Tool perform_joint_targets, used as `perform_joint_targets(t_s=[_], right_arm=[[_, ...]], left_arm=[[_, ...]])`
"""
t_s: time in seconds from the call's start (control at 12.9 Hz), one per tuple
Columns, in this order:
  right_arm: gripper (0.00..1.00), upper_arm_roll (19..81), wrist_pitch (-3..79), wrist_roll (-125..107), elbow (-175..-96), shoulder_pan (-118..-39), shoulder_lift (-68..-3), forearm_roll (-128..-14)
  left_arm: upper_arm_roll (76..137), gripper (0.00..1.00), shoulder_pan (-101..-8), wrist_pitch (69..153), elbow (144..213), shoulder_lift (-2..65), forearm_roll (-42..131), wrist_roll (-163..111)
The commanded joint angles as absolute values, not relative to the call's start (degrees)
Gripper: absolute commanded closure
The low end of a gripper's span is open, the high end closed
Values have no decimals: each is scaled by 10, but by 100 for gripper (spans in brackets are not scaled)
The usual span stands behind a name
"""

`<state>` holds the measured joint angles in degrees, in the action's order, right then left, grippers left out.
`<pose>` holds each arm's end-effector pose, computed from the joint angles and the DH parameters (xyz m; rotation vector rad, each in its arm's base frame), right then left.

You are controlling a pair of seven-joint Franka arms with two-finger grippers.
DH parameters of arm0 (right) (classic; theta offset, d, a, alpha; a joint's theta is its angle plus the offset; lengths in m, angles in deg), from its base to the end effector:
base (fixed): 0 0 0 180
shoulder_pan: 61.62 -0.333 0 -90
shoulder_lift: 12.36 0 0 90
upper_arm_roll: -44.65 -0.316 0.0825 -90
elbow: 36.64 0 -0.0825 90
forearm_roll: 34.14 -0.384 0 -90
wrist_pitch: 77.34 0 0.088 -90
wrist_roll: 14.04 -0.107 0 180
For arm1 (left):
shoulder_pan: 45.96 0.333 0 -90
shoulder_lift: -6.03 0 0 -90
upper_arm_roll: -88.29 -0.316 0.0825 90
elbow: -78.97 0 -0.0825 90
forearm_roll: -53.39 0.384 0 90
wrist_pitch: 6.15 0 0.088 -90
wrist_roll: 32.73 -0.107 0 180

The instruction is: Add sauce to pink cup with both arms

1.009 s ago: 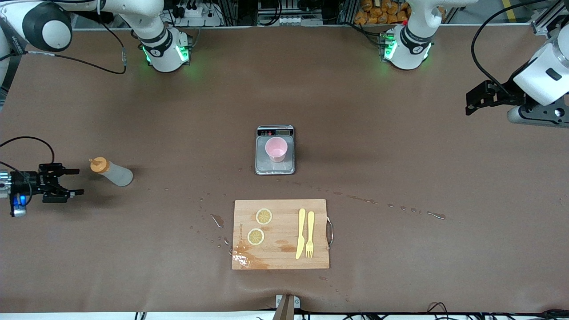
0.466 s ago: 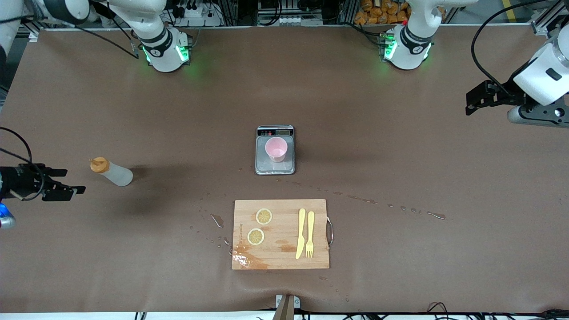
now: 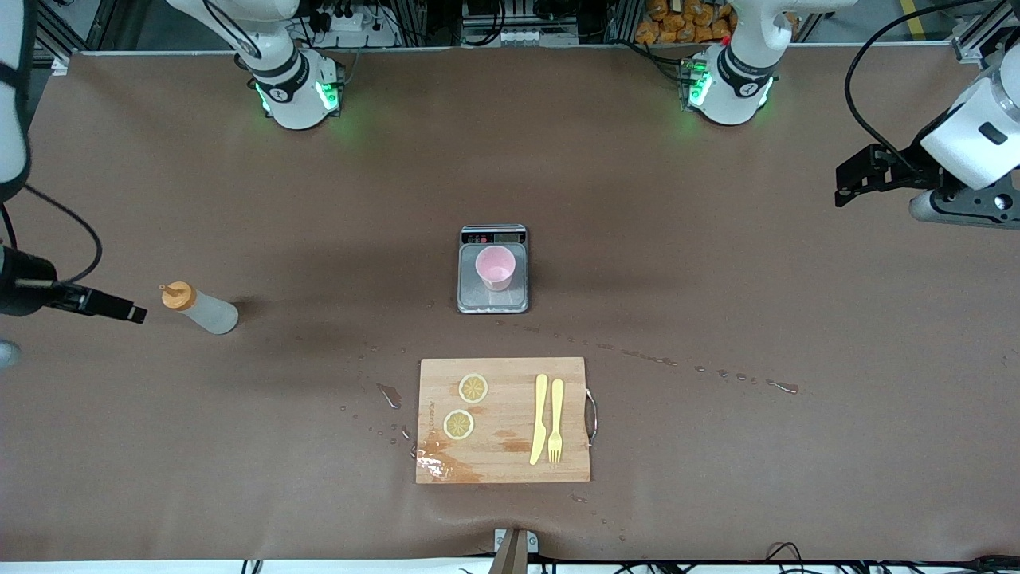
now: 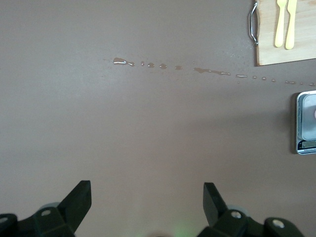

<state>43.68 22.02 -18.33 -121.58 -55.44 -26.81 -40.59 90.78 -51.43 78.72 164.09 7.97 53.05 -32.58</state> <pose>0.6373 -0.0490 0.5307 -3.0134 0.2791 -0.0007 0.5509 -0.0772 0.6378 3.1290 -0.2143 -0.0606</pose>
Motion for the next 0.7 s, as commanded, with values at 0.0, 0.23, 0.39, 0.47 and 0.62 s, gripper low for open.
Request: perform_joint_targets(t_s=[0.0, 0.23, 0.39, 0.47, 0.62], right_arm=[[0, 441, 264, -169, -1312, -581, -185, -378], [0, 439, 242, -165, -1278, -585, -189, -348], [0, 439, 243, -170, -1269, -593, -190, -337], [0, 439, 241, -170, -1259, -597, -191, -337], [0, 440, 241, -169, -1251, -598, -194, -334]], left_arm=[[911, 0, -511, 785, 1642, 73, 535, -320], [911, 0, -511, 785, 1642, 73, 535, -321], [911, 0, -512, 785, 1642, 73, 535, -320], [911, 0, -512, 785, 1642, 73, 535, -320], [911, 0, -512, 785, 1642, 73, 535, -320]])
